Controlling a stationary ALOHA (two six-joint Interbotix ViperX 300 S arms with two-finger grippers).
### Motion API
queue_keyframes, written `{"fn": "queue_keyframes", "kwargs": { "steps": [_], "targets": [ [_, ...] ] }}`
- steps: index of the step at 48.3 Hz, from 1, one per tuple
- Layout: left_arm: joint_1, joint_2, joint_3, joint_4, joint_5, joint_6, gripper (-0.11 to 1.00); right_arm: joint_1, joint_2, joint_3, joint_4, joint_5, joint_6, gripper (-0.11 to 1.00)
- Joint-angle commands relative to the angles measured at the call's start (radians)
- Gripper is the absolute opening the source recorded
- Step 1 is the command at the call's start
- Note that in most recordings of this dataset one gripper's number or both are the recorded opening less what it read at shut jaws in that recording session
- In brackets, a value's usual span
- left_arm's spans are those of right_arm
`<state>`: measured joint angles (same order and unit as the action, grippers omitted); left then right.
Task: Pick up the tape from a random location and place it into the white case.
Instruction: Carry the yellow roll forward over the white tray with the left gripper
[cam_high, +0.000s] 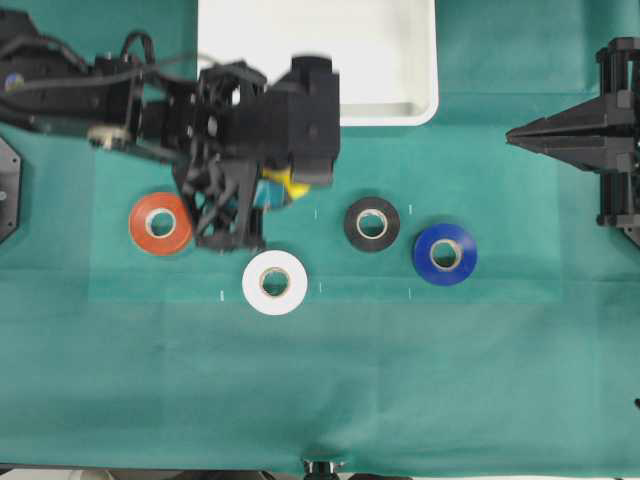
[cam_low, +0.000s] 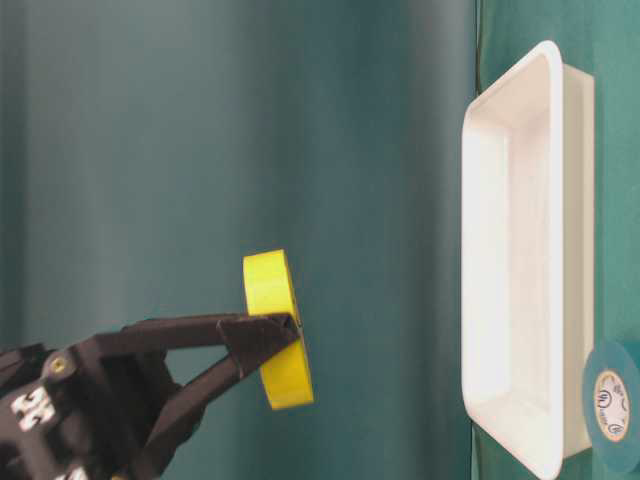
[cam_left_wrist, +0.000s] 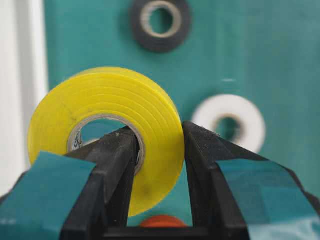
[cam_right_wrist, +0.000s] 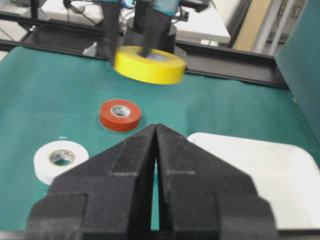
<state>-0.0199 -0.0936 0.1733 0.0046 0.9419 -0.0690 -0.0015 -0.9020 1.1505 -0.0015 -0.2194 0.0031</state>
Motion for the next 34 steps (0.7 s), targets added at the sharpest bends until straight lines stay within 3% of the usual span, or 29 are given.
{"fn": "queue_keyframes", "kwargs": {
  "steps": [1, 19, 34],
  "targets": [
    [0.04, -0.035, -0.021, 0.003, -0.009, 0.006, 0.24, 0.002, 0.006, -0.029, 0.0, -0.006, 0.0, 0.0],
    [0.184, -0.018, -0.06, 0.003, -0.009, 0.02, 0.24, 0.002, 0.006, -0.029, 0.0, -0.006, 0.0, 0.0],
    [0.255, 0.002, -0.097, 0.003, -0.005, 0.06, 0.24, 0.002, 0.006, -0.029, 0.0, -0.006, 0.0, 0.0]
  ]
}}
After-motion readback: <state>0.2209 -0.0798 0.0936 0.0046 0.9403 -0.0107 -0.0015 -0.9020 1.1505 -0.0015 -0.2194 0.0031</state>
